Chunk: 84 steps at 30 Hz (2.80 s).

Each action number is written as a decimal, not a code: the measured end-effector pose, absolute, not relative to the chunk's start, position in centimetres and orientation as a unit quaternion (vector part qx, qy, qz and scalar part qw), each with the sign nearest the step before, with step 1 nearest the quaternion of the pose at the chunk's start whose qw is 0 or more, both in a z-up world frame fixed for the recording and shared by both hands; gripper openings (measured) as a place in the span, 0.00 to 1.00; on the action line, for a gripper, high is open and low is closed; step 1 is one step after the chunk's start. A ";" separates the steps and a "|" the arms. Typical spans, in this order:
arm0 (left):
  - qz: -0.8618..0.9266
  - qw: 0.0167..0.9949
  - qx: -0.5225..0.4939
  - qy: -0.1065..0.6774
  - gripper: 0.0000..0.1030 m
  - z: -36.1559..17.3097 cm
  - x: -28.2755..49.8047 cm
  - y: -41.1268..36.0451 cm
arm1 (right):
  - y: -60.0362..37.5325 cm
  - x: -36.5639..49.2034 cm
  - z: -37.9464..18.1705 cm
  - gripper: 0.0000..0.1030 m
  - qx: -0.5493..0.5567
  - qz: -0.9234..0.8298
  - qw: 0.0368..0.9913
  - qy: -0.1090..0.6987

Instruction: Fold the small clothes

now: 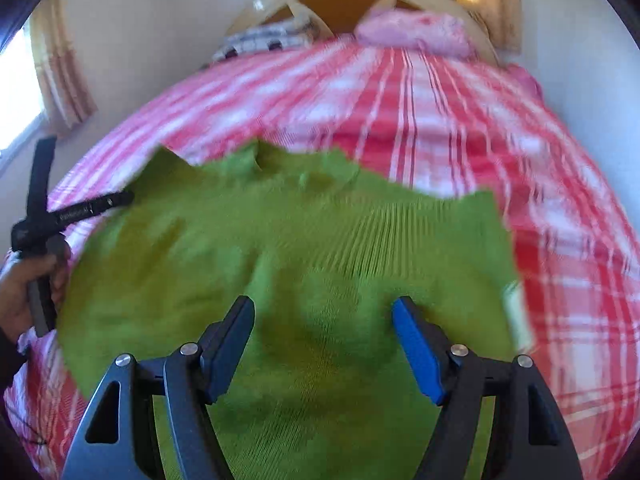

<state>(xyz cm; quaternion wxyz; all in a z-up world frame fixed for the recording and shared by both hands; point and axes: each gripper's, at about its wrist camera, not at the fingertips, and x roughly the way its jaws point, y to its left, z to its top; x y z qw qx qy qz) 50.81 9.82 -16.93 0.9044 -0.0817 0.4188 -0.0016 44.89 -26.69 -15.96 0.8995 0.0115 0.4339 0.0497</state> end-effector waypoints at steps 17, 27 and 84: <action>0.025 0.926 -0.095 0.364 0.95 -15.1 45.2 13.9 | -21.7 40.3 -13.9 0.84 -0.066 0.036 0.925 0.374; 0.027 0.915 -0.100 0.390 0.96 -16.1 43.6 16.2 | -7.2 35.0 -13.3 0.84 -0.246 0.129 0.906 0.318; -0.215 0.872 -0.215 0.384 0.96 -16.7 50.2 13.7 | 4.1 34.5 -20.3 0.38 -0.407 0.140 0.865 0.258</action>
